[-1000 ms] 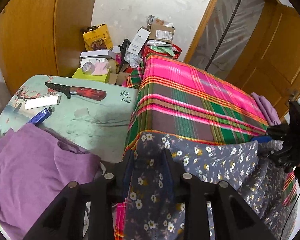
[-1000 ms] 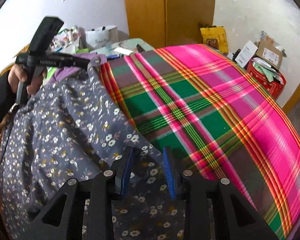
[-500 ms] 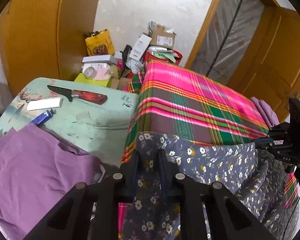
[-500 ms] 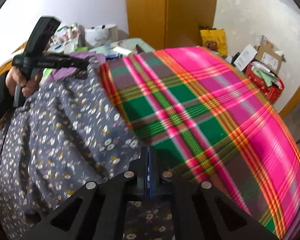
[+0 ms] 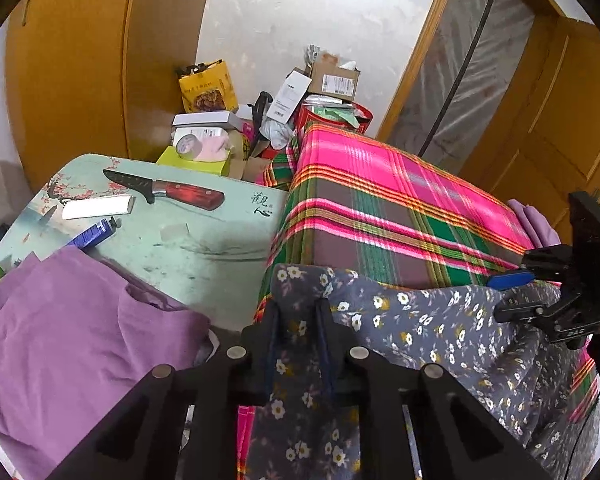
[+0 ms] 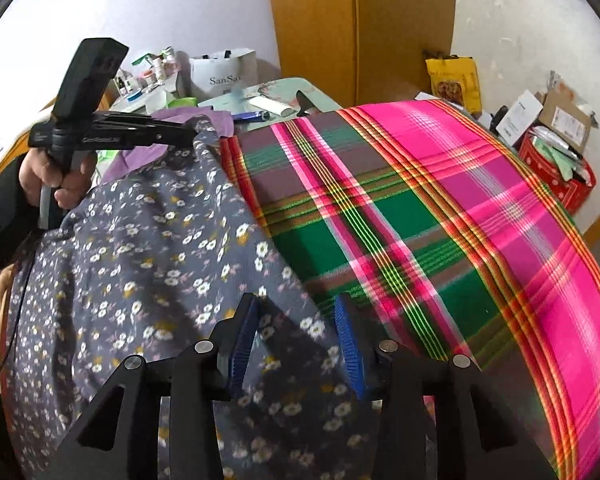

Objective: Fold clothes

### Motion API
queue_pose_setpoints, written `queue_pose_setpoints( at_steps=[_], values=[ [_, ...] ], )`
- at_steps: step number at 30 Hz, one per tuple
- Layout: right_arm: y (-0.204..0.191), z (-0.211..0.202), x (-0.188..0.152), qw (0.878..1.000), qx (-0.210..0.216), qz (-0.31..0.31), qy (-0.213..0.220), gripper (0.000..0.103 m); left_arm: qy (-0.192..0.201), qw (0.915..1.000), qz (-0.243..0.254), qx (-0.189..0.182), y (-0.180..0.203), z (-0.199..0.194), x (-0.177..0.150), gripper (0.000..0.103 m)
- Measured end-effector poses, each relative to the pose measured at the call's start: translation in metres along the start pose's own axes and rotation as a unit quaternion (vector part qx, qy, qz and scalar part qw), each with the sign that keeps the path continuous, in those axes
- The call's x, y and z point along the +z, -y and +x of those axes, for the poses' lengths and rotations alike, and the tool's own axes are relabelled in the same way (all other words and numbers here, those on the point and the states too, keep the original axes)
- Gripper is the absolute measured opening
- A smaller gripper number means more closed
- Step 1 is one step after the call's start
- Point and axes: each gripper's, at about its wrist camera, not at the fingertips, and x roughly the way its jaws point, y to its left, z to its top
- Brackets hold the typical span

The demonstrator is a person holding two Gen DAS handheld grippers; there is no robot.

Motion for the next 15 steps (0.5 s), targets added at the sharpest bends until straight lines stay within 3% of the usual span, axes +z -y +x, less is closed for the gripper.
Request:
queue_pose_setpoints(
  at_steps=[1, 2, 5, 8, 14, 15],
  values=[
    [-0.002, 0.002, 0.001, 1.000, 0.001, -0.004, -0.006, 0.008, 0.002, 1.0000, 0.001, 0.000, 0.000, -0.001, 0.000, 0.018],
    [-0.006, 0.003, 0.002, 1.000, -0.005, -0.013, -0.004, 0.004, 0.006, 1.0000, 0.001, 0.003, 0.000, -0.003, 0.002, 0.018],
    [-0.009, -0.001, 0.009, 0.999, -0.039, -0.024, 0.013, 0.004, 0.020, 0.9996, -0.001, 0.019, 0.000, -0.008, 0.007, 0.018],
    [0.004, -0.010, 0.023, 0.996, -0.076, 0.010, 0.050, 0.004, 0.030, 0.9990, -0.016, 0.029, -0.006, -0.008, 0.013, 0.018],
    [-0.003, 0.020, 0.026, 0.994, -0.109, 0.000, -0.004, 0.008, -0.009, 0.9984, -0.020, 0.052, -0.006, 0.017, 0.015, 0.021],
    [-0.002, 0.016, 0.025, 0.994, -0.110, 0.007, 0.004, 0.010, -0.023, 0.9984, -0.022, 0.047, -0.007, 0.021, 0.014, 0.022]
  ],
)
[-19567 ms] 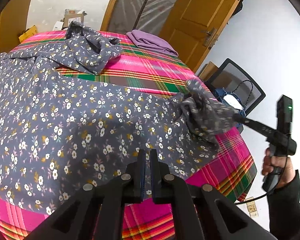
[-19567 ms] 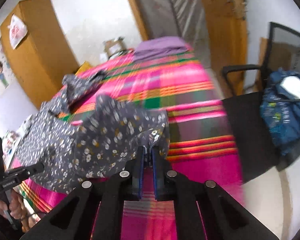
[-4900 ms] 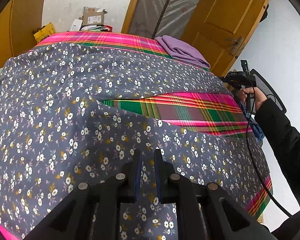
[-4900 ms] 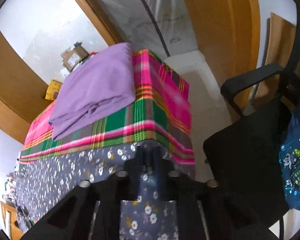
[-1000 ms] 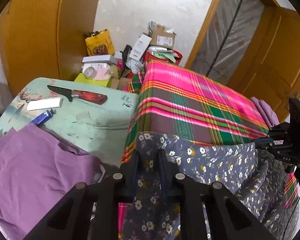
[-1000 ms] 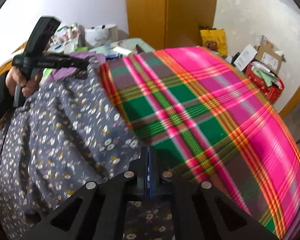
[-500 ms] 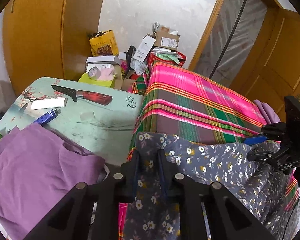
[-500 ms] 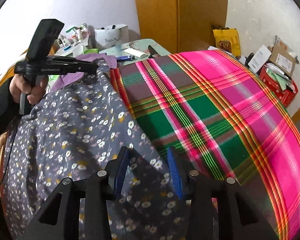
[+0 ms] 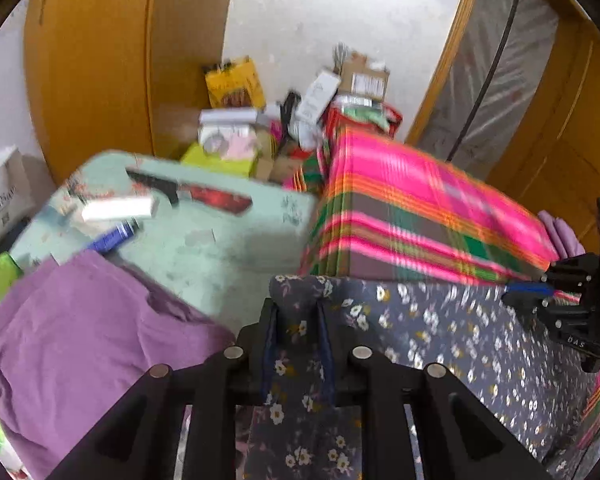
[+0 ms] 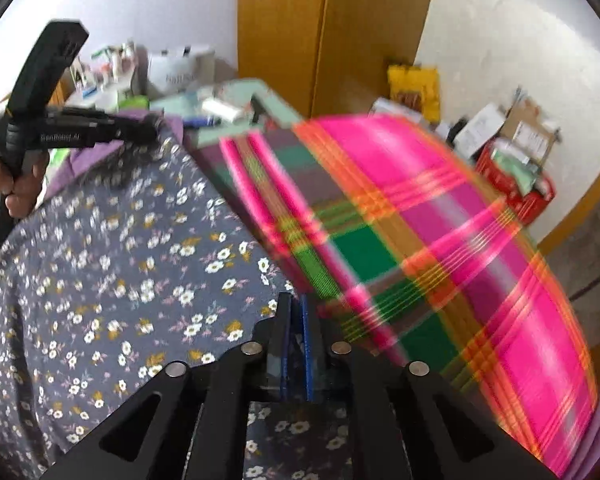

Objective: Fold clothes

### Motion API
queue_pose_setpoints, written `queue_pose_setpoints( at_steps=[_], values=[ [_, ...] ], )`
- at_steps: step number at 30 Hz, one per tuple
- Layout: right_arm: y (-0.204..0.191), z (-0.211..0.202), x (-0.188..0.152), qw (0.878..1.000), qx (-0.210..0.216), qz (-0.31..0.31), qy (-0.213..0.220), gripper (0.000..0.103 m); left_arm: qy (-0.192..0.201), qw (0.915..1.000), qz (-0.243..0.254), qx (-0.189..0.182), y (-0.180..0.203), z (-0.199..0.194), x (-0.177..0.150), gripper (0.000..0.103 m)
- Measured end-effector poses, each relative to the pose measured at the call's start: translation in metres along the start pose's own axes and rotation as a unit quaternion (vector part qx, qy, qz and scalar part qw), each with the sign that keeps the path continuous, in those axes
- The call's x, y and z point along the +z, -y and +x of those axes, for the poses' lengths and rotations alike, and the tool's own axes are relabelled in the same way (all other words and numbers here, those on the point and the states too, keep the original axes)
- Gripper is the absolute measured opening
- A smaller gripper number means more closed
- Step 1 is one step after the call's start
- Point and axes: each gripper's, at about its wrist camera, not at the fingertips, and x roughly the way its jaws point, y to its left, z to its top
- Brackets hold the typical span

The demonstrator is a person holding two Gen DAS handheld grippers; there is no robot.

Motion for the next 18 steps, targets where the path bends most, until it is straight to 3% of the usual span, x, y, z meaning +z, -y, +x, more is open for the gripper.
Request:
queue_pose_setpoints(
  at_steps=[5, 8, 13, 18],
  values=[
    [0.034, -0.038, -0.012, 0.997, 0.007, 0.063, 0.053, 0.027, -0.007, 0.9991, -0.023, -0.034, -0.014, -0.012, -0.005, 0.029],
    [0.059, -0.062, -0.031, 0.994, 0.005, 0.091, 0.066, 0.029, 0.004, 0.9984, -0.020, -0.052, -0.016, -0.030, -0.009, 0.030],
    [0.085, -0.080, -0.079, 0.994, 0.001, 0.108, 0.032, 0.037, 0.014, 0.9982, -0.014, -0.057, -0.012, -0.046, -0.014, 0.031],
    [0.091, -0.079, -0.113, 0.993, -0.016, 0.115, 0.003, 0.037, 0.007, 0.9930, -0.097, -0.067, -0.026, -0.038, -0.007, 0.031]
  ],
)
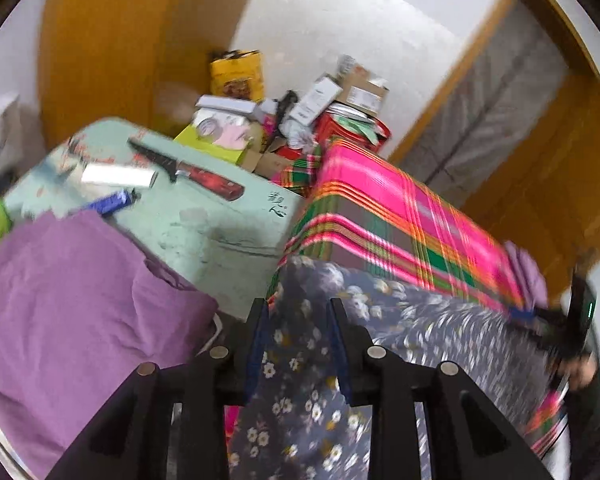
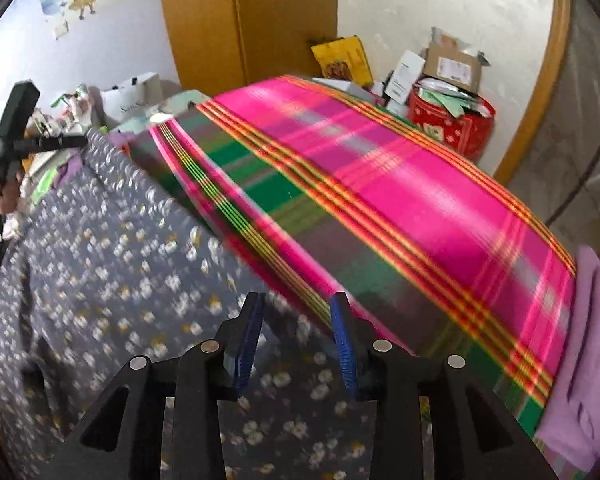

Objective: Fold clothes

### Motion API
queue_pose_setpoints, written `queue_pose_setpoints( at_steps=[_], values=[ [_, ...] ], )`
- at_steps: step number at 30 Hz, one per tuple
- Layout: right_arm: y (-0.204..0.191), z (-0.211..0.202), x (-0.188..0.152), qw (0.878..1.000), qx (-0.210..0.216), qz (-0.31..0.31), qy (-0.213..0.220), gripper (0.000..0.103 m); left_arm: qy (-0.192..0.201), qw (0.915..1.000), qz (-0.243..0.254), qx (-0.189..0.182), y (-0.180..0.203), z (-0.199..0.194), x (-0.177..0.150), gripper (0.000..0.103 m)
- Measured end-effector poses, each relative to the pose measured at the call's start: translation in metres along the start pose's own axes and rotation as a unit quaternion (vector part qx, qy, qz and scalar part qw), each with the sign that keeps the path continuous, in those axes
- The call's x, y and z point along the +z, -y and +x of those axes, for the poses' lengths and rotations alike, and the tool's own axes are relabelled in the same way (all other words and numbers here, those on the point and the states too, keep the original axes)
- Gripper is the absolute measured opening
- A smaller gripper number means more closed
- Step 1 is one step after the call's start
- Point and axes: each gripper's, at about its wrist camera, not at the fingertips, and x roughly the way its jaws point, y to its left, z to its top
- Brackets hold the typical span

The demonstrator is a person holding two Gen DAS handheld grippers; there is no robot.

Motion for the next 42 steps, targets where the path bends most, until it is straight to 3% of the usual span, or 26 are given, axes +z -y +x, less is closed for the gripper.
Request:
queue_pose_setpoints(
  at_steps=[3, 7, 15, 18, 20, 23, 25, 28, 35, 39, 42],
  values=[
    [-0.003, -0.003, -0.001, 1.000, 0.003, 0.007, 0.020, 0.037, -0.015, 0.9986, -0.051, -0.003, -0.009, 0.004, 0.006, 0.031],
    [-0.017, -0.011, 0.000, 0.999, 0.016, -0.001, 0.039, 0.037, 0.011, 0.9997, -0.016, 0.016, 0.000, -0.011, 0.001, 0.029],
    [-0.065, -0.041, -0.022, 0.996, 0.060, -0.033, 0.053, 0.037, -0.026, 0.9952, 0.089, 0.032, 0.021, -0.038, -0.065, 0.029],
    [-0.083, -0.058, -0.037, 0.996, 0.058, -0.046, 0.057, 0.037, -0.052, 0.9852, 0.139, 0.087, 0.025, -0.030, -0.086, 0.031],
    [-0.086, -0.072, -0.046, 0.996, 0.034, -0.042, 0.064, 0.037, -0.044, 0.9837, 0.145, 0.096, 0.026, -0.034, -0.090, 0.031],
    [-0.074, -0.106, -0.061, 0.996, 0.019, 0.008, 0.092, 0.037, -0.033, 0.9833, 0.137, 0.116, 0.027, -0.048, -0.092, 0.031],
    [-0.061, -0.130, -0.074, 0.993, 0.019, 0.052, 0.109, 0.037, -0.028, 0.9844, 0.131, 0.113, 0.028, -0.058, -0.097, 0.031],
    [-0.060, -0.147, -0.096, 0.992, 0.013, 0.059, 0.109, 0.037, -0.010, 0.9867, 0.129, 0.098, 0.036, -0.083, -0.116, 0.031],
    [-0.074, -0.139, -0.152, 0.996, 0.017, 0.068, 0.053, 0.037, -0.006, 0.9899, 0.110, 0.089, 0.044, -0.112, -0.173, 0.031],
    [-0.095, -0.143, -0.168, 0.995, 0.039, 0.066, 0.056, 0.037, 0.011, 0.9915, 0.077, 0.104, 0.032, -0.129, -0.198, 0.031],
    [-0.113, -0.153, -0.174, 0.993, 0.060, 0.069, 0.074, 0.037, 0.025, 0.9894, 0.037, 0.138, 0.009, -0.144, -0.212, 0.031]
  ],
)
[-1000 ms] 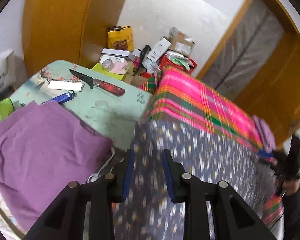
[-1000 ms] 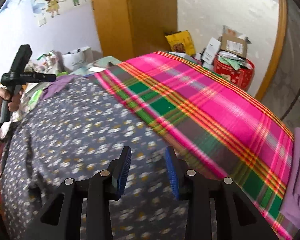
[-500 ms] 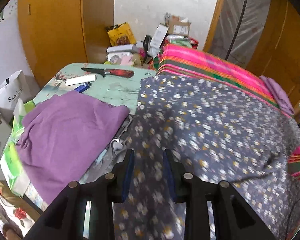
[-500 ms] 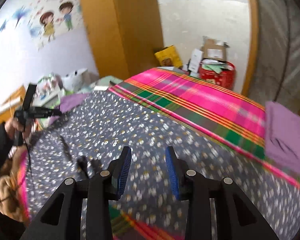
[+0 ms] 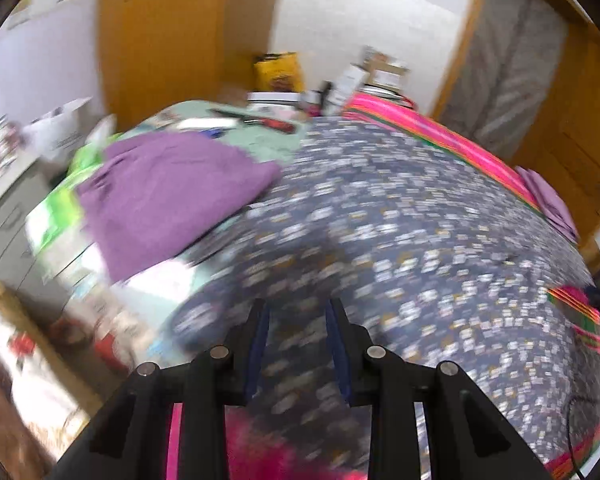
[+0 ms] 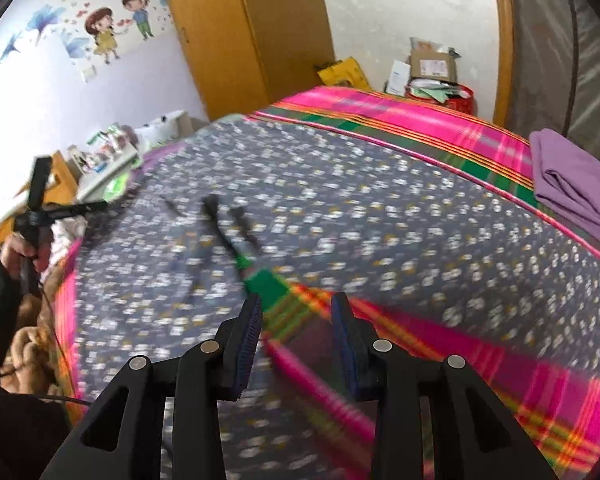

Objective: Fold clothes

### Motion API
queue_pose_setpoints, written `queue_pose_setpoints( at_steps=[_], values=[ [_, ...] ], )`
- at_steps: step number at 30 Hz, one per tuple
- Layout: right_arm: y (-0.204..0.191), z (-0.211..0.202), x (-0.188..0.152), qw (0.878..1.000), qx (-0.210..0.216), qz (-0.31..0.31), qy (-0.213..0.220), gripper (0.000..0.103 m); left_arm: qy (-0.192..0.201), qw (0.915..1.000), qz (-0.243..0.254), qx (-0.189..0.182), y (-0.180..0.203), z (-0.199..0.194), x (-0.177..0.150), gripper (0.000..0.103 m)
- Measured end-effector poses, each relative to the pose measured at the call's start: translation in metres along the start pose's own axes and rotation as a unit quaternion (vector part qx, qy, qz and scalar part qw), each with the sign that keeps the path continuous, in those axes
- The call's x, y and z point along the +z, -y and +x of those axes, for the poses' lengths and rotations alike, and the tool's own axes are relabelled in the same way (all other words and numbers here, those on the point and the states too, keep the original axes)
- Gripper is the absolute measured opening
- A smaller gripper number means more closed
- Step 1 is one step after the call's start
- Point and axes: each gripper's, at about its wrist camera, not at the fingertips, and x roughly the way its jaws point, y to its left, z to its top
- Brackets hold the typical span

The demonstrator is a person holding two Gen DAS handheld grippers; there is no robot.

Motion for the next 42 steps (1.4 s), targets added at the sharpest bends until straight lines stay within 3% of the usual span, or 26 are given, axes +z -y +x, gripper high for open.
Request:
queue_pose_setpoints(
  at_steps=[6, 16, 21, 23, 26, 28, 34, 42],
  values=[
    [-0.034, -0.005, -0.016, 0.999, 0.038, 0.003, 0.009, 0.037, 0.008, 0.9951, -0.096, 0.023, -0.051, -0.019, -0.024, 0.030],
    [-0.059, 0.000, -0.034, 0.997, 0.071, 0.021, 0.017, 0.037, 0.002, 0.9806, -0.184, -0.067, -0.065, -0.008, -0.025, 0.030],
    [-0.060, 0.001, -0.037, 0.997, 0.074, 0.031, 0.019, 0.037, -0.006, 0.9700, -0.229, -0.083, -0.073, 0.007, -0.028, 0.031],
    [-0.060, 0.002, -0.037, 0.997, 0.071, 0.034, 0.017, 0.037, 0.013, 0.9686, -0.235, -0.081, -0.074, 0.003, -0.029, 0.011],
    [-0.059, 0.001, -0.038, 0.997, 0.068, 0.039, 0.016, 0.037, 0.037, 0.9664, -0.238, -0.090, -0.077, -0.008, -0.029, 0.008],
    [-0.059, 0.000, -0.039, 0.997, 0.067, 0.039, 0.019, 0.037, 0.045, 0.9665, -0.236, -0.090, -0.081, -0.014, -0.030, 0.008],
    [-0.055, 0.006, -0.043, 0.996, 0.065, 0.054, 0.012, 0.037, 0.017, 0.9647, -0.245, -0.096, -0.093, 0.010, -0.036, 0.010],
    [-0.050, -0.001, -0.053, 0.996, 0.053, 0.066, 0.017, 0.037, 0.020, 0.9669, -0.240, -0.083, -0.098, -0.007, -0.034, 0.018]
  ],
)
